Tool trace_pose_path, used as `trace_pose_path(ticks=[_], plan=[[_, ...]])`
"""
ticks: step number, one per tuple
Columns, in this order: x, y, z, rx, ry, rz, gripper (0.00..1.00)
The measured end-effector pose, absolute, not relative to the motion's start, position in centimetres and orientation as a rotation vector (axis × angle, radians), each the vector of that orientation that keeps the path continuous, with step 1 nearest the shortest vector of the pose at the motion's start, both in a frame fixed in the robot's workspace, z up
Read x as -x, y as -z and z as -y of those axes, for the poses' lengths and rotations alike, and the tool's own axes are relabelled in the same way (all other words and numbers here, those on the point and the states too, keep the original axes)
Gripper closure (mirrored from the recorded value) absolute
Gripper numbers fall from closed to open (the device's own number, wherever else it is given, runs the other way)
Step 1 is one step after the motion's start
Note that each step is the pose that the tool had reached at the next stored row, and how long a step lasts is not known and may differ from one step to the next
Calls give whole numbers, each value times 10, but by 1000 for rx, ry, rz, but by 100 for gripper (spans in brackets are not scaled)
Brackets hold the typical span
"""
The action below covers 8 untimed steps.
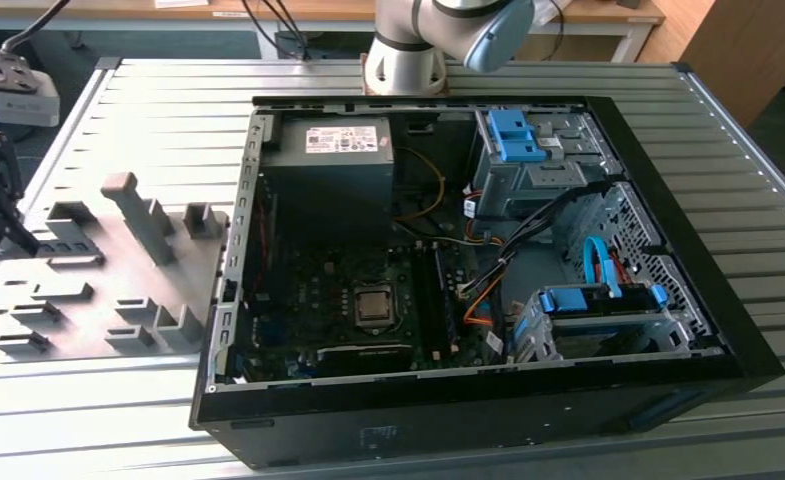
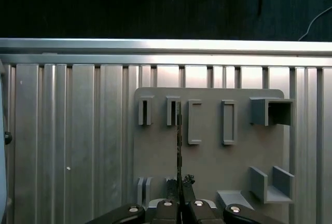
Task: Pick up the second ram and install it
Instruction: 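Pick up the second ram and move it above second insertion slot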
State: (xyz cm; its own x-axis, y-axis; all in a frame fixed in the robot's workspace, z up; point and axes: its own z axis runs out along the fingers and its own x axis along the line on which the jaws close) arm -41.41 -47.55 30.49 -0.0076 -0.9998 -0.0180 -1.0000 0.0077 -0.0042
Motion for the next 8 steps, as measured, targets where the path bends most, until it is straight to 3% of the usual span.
trace_pose_path(ticks=[8], plan=[[414,-318,476,2202,-15,-2219,86]])
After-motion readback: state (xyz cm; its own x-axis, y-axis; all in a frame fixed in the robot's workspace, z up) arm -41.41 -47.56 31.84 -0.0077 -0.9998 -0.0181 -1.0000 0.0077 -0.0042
